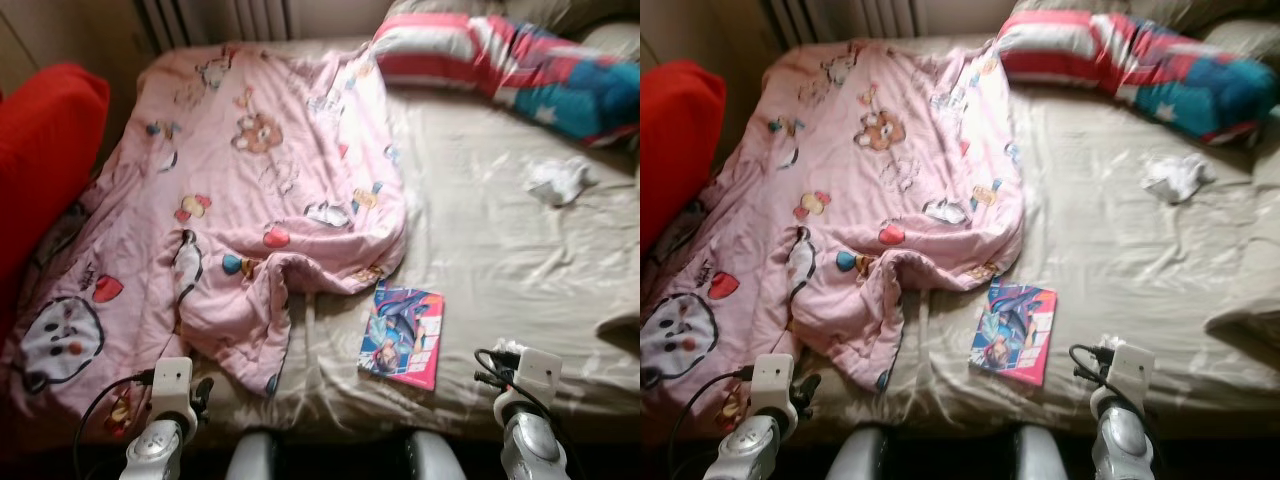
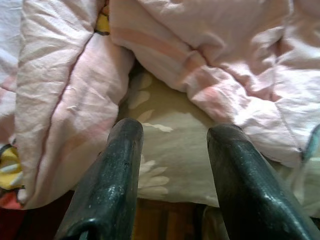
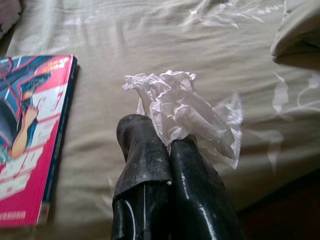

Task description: Clean up the room

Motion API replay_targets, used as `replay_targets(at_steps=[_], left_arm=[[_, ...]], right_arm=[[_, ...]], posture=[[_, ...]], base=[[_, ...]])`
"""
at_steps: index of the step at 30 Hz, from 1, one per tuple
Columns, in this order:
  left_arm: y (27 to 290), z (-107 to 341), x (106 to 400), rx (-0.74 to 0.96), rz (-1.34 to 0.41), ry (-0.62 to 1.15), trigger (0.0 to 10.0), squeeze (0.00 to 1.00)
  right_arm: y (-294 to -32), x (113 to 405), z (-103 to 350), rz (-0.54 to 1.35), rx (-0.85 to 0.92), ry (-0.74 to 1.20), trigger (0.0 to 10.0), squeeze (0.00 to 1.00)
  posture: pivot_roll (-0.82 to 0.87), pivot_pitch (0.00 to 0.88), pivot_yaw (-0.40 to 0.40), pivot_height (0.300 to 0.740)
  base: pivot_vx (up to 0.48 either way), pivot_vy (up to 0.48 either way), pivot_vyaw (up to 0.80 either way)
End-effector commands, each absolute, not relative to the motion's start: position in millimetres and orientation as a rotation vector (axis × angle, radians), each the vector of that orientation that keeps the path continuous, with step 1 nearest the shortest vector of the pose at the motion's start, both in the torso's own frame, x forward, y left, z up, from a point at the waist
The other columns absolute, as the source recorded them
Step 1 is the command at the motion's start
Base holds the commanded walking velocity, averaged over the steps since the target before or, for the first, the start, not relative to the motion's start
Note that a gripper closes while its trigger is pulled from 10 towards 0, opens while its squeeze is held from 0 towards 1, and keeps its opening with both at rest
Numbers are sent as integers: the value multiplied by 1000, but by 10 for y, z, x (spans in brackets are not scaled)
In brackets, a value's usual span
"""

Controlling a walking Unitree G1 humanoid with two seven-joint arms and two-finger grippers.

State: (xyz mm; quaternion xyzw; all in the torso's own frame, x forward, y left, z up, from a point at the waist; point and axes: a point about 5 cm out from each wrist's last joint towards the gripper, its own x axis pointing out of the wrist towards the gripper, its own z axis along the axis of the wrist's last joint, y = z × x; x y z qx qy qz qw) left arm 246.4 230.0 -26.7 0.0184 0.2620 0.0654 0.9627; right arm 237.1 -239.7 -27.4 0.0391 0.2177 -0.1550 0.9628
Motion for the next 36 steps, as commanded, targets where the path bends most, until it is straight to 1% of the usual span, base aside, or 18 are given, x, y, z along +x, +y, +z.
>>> replay_targets(at_steps=[1, 3, 4, 5, 10, 14, 15, 16, 19, 23, 26, 31, 36], left_arm=[[2308, -331, 2396, 36, 150, 567, 10000, 0], [2285, -347, 2399, 28, 155, 582, 10000, 0], [2261, -365, 2404, 15, 163, 604, 10000, 0], [2254, -371, 2405, 13, 165, 612, 10000, 0], [2229, -385, 2410, 29, 152, 635, 10000, 0], [2227, -413, 2395, 33, 144, 675, 10000, 0], [2227, -413, 2395, 33, 144, 675, 10000, 0], [2226, -436, 2370, 40, 142, 696, 10000, 0], [2211, -461, 2347, 39, 148, 715, 10000, 0], [2184, -484, 2323, 33, 149, 726, 10000, 0], [2148, -506, 2308, 25, 146, 740, 10000, 0], [2097, -537, 2285, 43, 119, 769, 10000, 0], [2100, -569, 2240, 42, 119, 790, 10000, 0]], right_arm=[[-2349, 2308, -343, -295, 82, 478, 10000, 0], [-2321, 2249, -408, -287, 89, 523, 10000, 0], [-2288, 2178, -489, -278, 84, 593, 10000, 0], [-2273, 2149, -519, -270, 78, 620, 10000, 0], [-2253, 2067, -591, -260, 71, 682, 10000, 0], [-2218, 1909, -710, -283, 89, 783, 10000, 0], [-2218, 1909, -710, -283, 89, 783, 10000, 0], [-2186, 1840, -760, -285, 99, 825, 10000, 0], [-2128, 1765, -814, -275, 108, 867, 10000, 0], [-2107, 1721, -839, -251, 98, 889, 10000, 0], [-2154, 1668, -859, -253, 77, 922, 10000, 0], [-2282, 1660, -838, -268, 77, 927, 10000, 0], [-2274, 1640, -850, -262, 75, 938, 10000, 0]], posture=[[-47, 11, 26, 642], [-47, 0, 20, 642], [-47, 0, 21, 642], [-48, 0, 22, 642], [-51, 0, 30, 647], [-55, 0, 40, 672], [-55, 0, 40, 672], [-55, 0, 40, 682], [-55, 0, 40, 702], [-60, 0, 36, 727], [-64, 0, 30, 740], [-69, 0, 28, 740], [-66, 0, 28, 740]], base=[[0, 0, 0], [0, 0, 0], [0, 0, 0], [0, 0, 0], [0, 0, 0], [0, 0, 0], [0, 0, 0], [0, 0, 0], [0, 0, 0], [0, 0, 0], [0, 0, 0], [0, 0, 0], [0, 0, 0]])
